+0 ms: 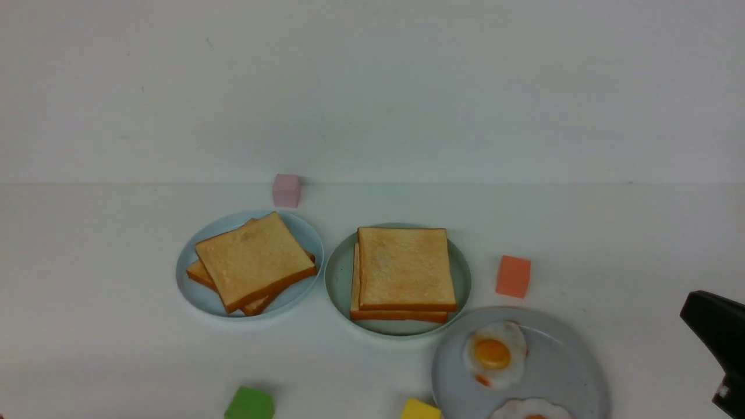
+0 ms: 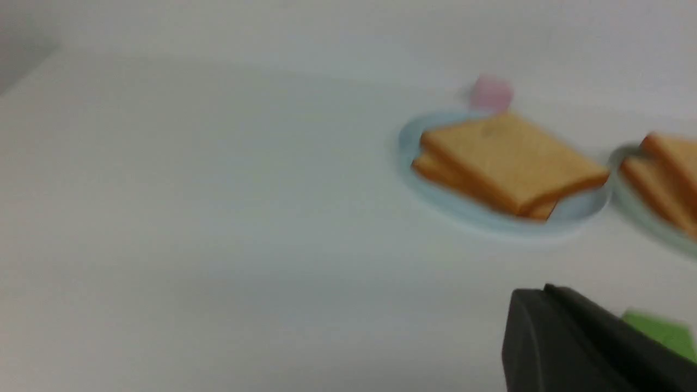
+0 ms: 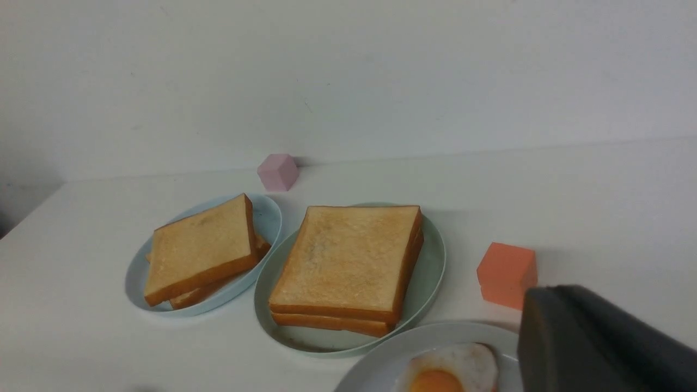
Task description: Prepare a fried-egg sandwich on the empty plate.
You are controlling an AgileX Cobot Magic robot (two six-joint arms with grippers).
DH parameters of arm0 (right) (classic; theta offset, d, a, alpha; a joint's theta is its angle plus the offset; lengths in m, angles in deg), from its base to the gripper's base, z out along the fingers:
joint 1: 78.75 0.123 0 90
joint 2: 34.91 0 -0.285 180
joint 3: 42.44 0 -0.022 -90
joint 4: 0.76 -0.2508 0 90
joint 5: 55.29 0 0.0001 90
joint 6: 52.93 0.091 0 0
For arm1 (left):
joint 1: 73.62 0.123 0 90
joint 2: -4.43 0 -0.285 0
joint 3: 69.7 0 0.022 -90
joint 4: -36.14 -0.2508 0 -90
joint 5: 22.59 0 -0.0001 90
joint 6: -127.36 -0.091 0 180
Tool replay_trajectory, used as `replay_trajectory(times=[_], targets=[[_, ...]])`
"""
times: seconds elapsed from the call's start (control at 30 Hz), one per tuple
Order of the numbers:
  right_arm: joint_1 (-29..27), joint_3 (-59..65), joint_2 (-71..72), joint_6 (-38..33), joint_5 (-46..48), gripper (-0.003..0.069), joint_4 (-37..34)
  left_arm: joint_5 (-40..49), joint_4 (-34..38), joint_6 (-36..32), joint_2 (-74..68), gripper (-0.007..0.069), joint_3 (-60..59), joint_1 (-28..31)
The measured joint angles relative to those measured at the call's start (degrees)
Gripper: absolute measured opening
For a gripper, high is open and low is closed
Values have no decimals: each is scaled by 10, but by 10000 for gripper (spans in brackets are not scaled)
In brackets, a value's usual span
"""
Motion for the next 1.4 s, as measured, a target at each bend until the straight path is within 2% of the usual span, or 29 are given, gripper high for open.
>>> replay_trajectory(times=[0.13,1.2,1.4], targets=[[0,0,0,0,0,32,0,44,-1,1,2,-10,-10,0],[0,6,0,0,0,79,0,46,-1,3,2,-2,-10,0],[-1,42,61,-42,13,83,44,46,-1,3,2,-1,-10,0]])
